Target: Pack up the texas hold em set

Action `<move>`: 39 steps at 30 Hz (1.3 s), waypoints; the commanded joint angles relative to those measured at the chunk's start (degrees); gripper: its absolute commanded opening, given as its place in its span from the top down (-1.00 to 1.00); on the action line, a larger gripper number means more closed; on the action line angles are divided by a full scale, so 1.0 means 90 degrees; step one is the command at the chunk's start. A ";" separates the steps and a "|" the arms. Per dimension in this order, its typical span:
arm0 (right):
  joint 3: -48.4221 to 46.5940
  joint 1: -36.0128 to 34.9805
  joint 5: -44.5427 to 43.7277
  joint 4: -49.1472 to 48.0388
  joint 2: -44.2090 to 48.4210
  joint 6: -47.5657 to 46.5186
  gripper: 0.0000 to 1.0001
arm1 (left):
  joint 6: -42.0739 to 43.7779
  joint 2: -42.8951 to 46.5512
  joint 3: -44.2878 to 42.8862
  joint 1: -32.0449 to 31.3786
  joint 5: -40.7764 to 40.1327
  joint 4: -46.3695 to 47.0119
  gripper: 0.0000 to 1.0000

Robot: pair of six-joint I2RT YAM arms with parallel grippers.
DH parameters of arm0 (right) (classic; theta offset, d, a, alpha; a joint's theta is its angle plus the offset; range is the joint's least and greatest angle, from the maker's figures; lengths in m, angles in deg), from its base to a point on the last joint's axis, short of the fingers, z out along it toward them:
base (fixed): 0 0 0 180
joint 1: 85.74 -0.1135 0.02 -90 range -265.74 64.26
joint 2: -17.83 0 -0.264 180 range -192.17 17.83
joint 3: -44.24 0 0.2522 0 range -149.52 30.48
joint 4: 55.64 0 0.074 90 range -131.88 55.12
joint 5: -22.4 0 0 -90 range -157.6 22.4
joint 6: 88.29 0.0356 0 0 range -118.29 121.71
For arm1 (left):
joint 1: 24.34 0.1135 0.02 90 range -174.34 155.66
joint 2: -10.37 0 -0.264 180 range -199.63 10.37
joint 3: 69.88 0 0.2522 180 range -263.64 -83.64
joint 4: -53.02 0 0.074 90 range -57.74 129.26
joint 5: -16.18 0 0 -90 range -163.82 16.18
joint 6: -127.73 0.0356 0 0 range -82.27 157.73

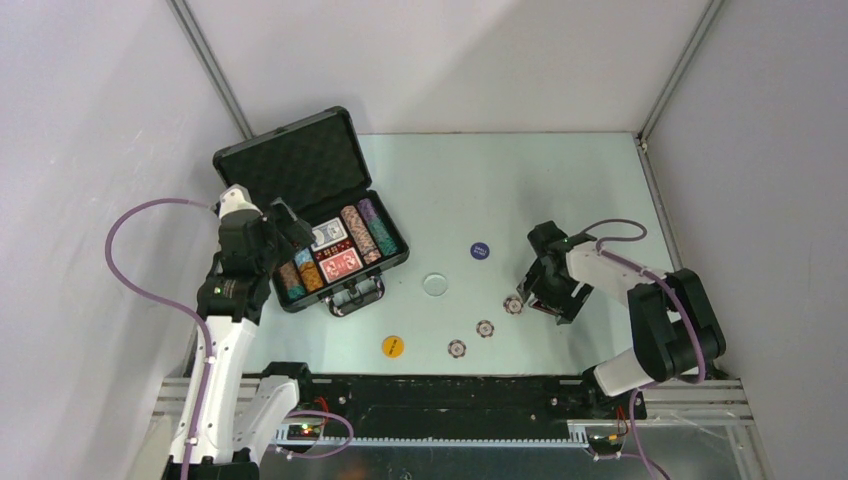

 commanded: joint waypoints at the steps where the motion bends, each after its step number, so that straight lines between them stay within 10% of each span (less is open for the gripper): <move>1: -0.0145 -0.0049 -0.0355 0.0082 -0.0168 0.0078 -0.86 | 0.0137 0.0075 0.0011 0.0054 0.0031 0.0196 -0.99; 39: 0.0374 0.0318 -0.0195 -0.0599 0.0116 -0.0338 -0.57 | 0.0144 -0.0010 0.0025 0.0054 0.0047 0.0196 -1.00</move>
